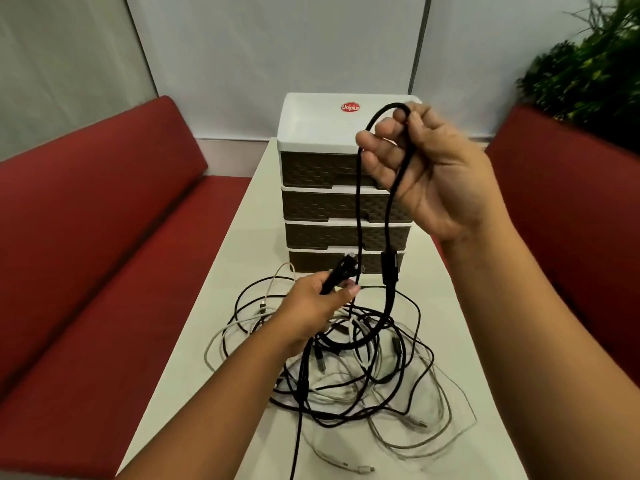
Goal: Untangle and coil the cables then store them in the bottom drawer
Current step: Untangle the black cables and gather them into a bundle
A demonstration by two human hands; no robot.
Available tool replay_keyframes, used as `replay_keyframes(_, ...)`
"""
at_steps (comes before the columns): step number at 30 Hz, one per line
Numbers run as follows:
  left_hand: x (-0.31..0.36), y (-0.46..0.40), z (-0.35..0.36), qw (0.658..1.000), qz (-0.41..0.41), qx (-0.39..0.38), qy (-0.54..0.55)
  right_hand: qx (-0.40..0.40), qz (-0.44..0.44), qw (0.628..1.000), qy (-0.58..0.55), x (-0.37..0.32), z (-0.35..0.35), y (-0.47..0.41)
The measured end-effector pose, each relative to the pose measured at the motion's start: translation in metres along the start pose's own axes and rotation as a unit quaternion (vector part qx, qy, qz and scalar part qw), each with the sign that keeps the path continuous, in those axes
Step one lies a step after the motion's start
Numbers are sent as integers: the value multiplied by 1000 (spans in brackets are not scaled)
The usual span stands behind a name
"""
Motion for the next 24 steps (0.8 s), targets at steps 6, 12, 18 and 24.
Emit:
replay_keyframes(6, 3, -4, -8, 996, 36, 51, 71, 160, 64, 985, -11, 47, -56, 19)
replay_keyframes(12, 22, 1, -14, 988, 76, 31, 129, 109, 304, 884, 339, 143, -88, 92)
replay_keyframes(18, 46, 5, -14, 981, 109, 6, 163, 13, 281, 894, 349, 144, -64, 100)
replay_keyframes(24, 74, 14, -22, 969, 151, -6, 195, 108, 233, 878, 404, 151, -66, 90)
Point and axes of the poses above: each hand's wrist, its own y-axis away from the middle knuckle, its own z-axis out of the palm, x = y × z, the point moved 1 cm from there along -y, towards the middle knuckle, and after that the axes turned 8 degrees about y, right-handed, at the moved point
